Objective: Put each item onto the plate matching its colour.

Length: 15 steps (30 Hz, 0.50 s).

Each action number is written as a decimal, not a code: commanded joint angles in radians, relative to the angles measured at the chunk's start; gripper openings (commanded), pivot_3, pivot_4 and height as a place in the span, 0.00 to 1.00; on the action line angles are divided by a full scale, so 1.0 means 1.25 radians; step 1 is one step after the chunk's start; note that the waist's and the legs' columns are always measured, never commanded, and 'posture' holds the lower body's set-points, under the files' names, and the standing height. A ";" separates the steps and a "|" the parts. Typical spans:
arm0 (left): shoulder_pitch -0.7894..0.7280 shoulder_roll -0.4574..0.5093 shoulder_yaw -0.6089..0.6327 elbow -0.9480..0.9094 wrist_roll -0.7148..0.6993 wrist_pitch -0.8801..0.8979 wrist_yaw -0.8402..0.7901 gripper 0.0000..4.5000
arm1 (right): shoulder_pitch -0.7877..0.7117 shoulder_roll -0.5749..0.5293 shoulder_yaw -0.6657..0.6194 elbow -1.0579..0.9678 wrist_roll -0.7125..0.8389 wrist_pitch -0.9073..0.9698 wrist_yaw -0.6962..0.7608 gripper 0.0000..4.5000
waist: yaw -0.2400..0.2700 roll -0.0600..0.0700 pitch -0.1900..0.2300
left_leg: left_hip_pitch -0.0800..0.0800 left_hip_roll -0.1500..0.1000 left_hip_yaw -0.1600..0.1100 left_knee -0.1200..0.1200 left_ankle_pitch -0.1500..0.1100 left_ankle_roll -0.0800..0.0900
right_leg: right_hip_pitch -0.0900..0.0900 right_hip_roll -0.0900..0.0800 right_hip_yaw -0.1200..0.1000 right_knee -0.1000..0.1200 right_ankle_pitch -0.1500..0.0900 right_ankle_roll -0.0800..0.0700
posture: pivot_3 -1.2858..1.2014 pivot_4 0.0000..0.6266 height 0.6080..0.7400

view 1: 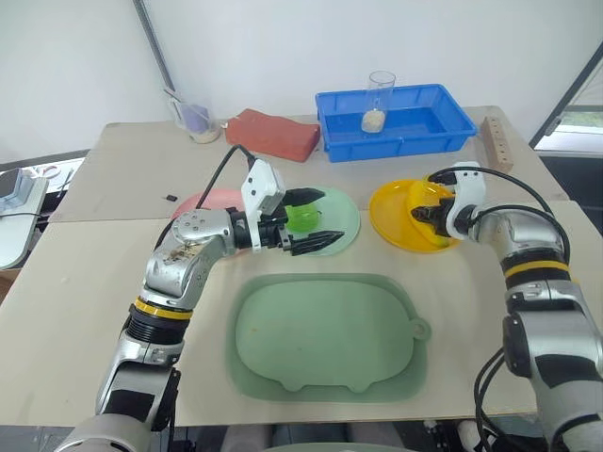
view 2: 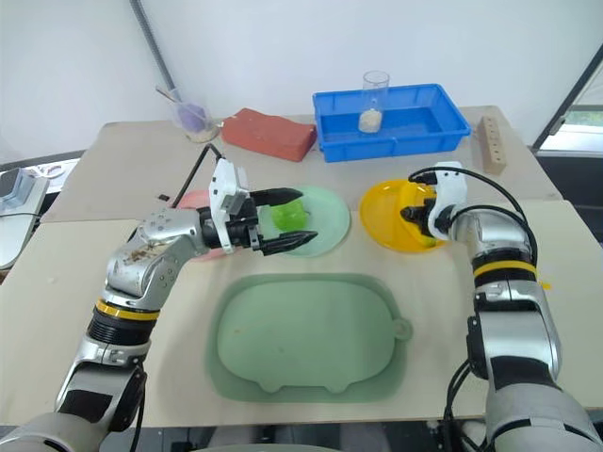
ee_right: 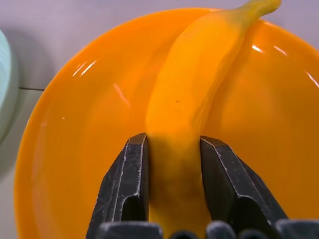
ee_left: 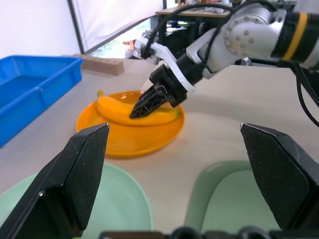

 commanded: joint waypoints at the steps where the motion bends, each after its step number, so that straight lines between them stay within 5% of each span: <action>1: -0.001 0.010 0.019 -0.043 -0.006 -0.004 0.012 1.00 | -0.037 -0.002 -0.012 0.018 -0.026 -0.036 0.036 0.69 | 0.000 0.000 0.000 | 0.000 0.000 0.000 0.000 0.000 0.000 | 0.000 0.000 0.000 0.000 0.000 0.000 | 0.52 0.24 1.00; 5: 0.003 0.017 0.022 -0.045 -0.006 -0.004 0.013 1.00 | -0.013 -0.016 -0.019 -0.032 -0.031 -0.024 0.079 0.99 | -0.002 0.000 0.000 | 0.002 0.000 0.000 0.000 0.000 0.000 | -0.001 0.000 0.000 0.000 0.000 0.000 | 0.52 0.24 1.00; 10: -0.018 0.044 0.041 -0.012 -0.012 -0.009 -0.009 1.00 | 0.064 -0.062 -0.040 -0.211 -0.019 0.008 0.109 0.99 | 0.000 0.001 -0.001 | -0.001 0.000 0.000 0.000 0.000 0.000 | -0.001 0.000 0.000 0.002 0.000 0.000 | 0.52 0.24 1.00; 15: -0.031 0.186 0.075 0.050 0.024 -0.002 -0.058 1.00 | 0.346 -0.230 -0.134 -0.687 0.103 0.060 0.278 0.99 | 0.004 0.001 -0.001 | -0.001 0.000 0.000 0.000 0.000 0.000 | -0.001 0.000 -0.002 0.002 -0.002 0.000 | 0.52 0.24 1.00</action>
